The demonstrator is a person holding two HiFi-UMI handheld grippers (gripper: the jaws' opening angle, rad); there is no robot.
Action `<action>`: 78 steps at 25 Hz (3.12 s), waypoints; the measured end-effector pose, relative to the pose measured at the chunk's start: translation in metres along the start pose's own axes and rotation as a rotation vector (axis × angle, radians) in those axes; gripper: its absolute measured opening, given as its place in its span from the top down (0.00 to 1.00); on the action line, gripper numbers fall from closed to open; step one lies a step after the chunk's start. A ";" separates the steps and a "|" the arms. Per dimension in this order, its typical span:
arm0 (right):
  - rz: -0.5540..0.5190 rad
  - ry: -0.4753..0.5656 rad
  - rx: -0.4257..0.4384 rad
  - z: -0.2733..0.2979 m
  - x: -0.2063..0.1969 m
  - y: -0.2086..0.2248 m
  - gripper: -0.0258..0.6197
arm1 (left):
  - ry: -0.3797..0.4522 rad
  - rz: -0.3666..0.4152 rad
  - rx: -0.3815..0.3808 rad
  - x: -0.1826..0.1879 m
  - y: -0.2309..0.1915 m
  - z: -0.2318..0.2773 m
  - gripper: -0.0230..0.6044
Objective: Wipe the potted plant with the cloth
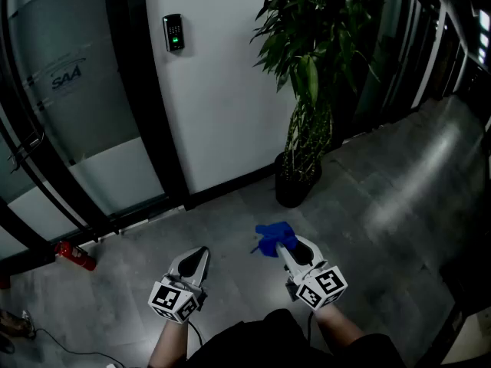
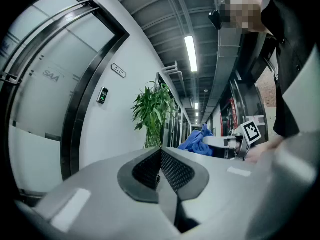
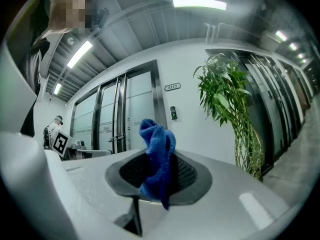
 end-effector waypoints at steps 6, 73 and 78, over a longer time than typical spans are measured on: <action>0.022 0.032 0.018 0.031 0.001 0.037 0.79 | -0.048 0.003 -0.016 -0.019 -0.017 0.042 0.95; -0.322 0.305 0.098 0.292 0.312 0.379 0.79 | 0.167 0.365 -0.593 0.084 0.004 0.670 0.89; -0.310 0.257 0.112 0.293 0.293 0.388 0.79 | 0.174 0.419 -0.593 0.080 0.005 0.669 0.89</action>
Point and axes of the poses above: the fingertips, and each gripper's own axes: z forward along the fingers, y to its right, x out of its top, the point moved 3 cm from there along -z, backward along the fingers, and after that the axes turned 8 degrees about z, right-handed, at the moved point
